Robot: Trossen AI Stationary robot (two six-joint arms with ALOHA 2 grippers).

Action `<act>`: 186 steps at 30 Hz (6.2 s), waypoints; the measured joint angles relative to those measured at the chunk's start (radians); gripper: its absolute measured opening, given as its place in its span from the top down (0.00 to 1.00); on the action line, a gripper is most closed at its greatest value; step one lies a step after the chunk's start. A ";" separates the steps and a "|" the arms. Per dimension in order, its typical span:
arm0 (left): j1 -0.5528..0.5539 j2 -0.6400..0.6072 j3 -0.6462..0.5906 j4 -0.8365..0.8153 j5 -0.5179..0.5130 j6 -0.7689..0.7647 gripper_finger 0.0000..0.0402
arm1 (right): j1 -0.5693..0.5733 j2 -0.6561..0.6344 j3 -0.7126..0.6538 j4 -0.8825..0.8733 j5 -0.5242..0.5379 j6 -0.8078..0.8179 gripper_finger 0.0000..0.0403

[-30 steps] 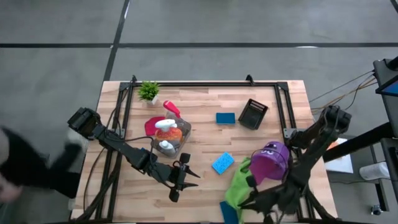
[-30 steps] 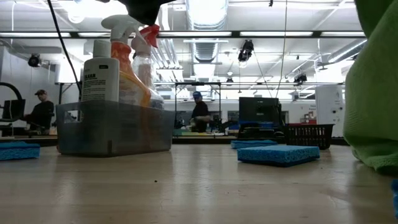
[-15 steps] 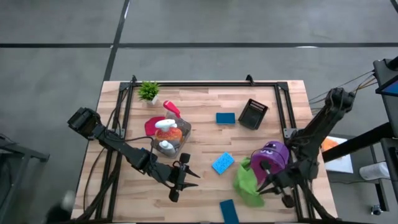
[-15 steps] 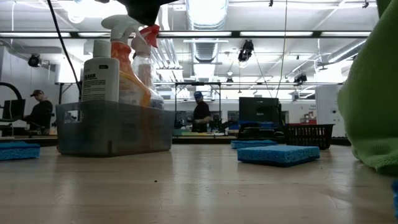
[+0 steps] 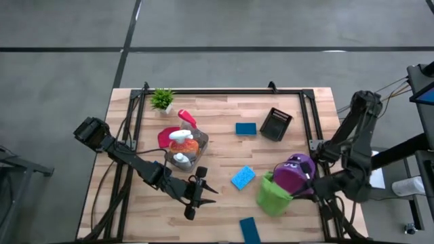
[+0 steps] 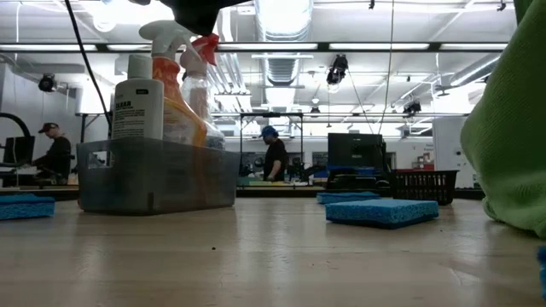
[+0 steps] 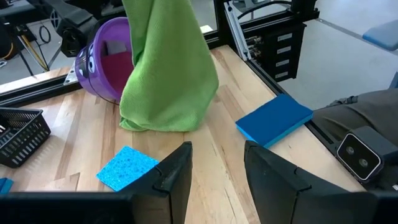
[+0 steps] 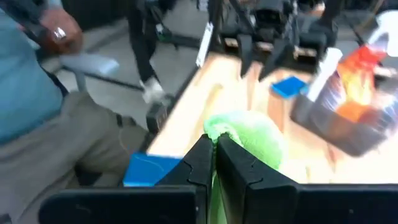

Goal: Pick & Place Kitchen Items
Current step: Put the green microfiber cloth into the purple bucket, then adjust the purple bucket

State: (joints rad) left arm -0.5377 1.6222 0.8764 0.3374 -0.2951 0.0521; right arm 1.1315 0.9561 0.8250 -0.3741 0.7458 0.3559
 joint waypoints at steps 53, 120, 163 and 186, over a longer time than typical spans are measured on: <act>0.000 0.000 0.000 0.001 -0.004 -0.003 0.63 | -0.168 0.682 0.484 -1.197 -0.298 0.879 0.34; -0.007 0.000 0.000 -0.004 -0.003 -0.010 0.63 | -0.173 0.904 0.616 -1.140 -0.733 0.718 0.96; -0.010 0.000 0.000 -0.010 0.001 -0.008 0.63 | -0.292 0.939 0.789 -1.197 -0.362 0.555 0.60; -0.019 0.000 0.000 -0.031 0.003 -0.008 0.63 | -0.553 0.938 0.547 -1.197 -0.638 0.320 0.22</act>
State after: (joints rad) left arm -0.5568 1.6222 0.8764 0.3069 -0.2920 0.0441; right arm 0.5789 1.8938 1.3724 -1.5715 0.1076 0.6756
